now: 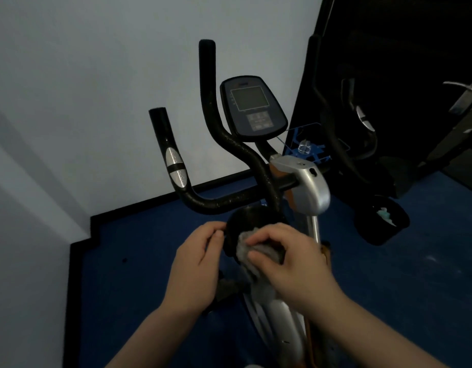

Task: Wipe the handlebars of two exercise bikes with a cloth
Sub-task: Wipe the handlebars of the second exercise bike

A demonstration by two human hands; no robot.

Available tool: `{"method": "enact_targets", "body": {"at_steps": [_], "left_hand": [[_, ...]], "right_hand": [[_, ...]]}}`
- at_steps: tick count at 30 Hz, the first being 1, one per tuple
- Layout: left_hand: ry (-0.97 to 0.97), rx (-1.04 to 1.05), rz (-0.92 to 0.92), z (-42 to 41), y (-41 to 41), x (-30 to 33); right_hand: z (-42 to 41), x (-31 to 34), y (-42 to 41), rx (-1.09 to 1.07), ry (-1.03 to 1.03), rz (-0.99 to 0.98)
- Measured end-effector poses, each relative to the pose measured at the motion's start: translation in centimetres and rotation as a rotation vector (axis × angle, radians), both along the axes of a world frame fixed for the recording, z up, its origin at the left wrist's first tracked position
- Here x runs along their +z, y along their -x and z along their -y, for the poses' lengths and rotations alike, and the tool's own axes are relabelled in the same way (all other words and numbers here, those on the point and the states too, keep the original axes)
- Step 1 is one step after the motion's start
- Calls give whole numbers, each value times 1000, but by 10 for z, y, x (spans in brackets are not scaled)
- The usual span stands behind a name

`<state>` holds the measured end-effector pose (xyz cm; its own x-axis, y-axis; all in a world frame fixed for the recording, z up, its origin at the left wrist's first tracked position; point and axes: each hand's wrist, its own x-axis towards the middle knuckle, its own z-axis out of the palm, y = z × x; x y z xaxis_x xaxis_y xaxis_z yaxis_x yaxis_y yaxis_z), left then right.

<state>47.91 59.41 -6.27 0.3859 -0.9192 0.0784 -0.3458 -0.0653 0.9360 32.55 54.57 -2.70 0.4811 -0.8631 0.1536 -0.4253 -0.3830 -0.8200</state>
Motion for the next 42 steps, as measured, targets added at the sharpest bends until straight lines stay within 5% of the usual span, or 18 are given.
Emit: {"method": "enact_targets", "body": {"at_steps": [5, 11, 15, 21, 24, 30, 36, 42], "left_hand": [[5, 31, -31, 1, 3, 2], [-20, 13, -88, 1, 7, 4], [-23, -28, -112, 2, 8, 7], [-64, -40, -103, 3, 4, 10], [-80, -43, -75, 4, 4, 10], [-72, -64, -73, 4, 2, 11], [-47, -50, -54, 7, 4, 5], [-50, -70, -37, 6, 1, 5]], "right_hand": [[-3, -8, -24, -8, 62, 87], [-2, -15, 7, 30, 293, -159], [8, -8, -17, -47, 556, -141], [34, -9, -1, 106, 757, -455], [34, 0, -13, -37, 728, -377], [32, -8, -13, 32, 748, -528], [38, -14, -3, 73, 676, -445], [46, -10, 15, 145, 849, -507]]}}
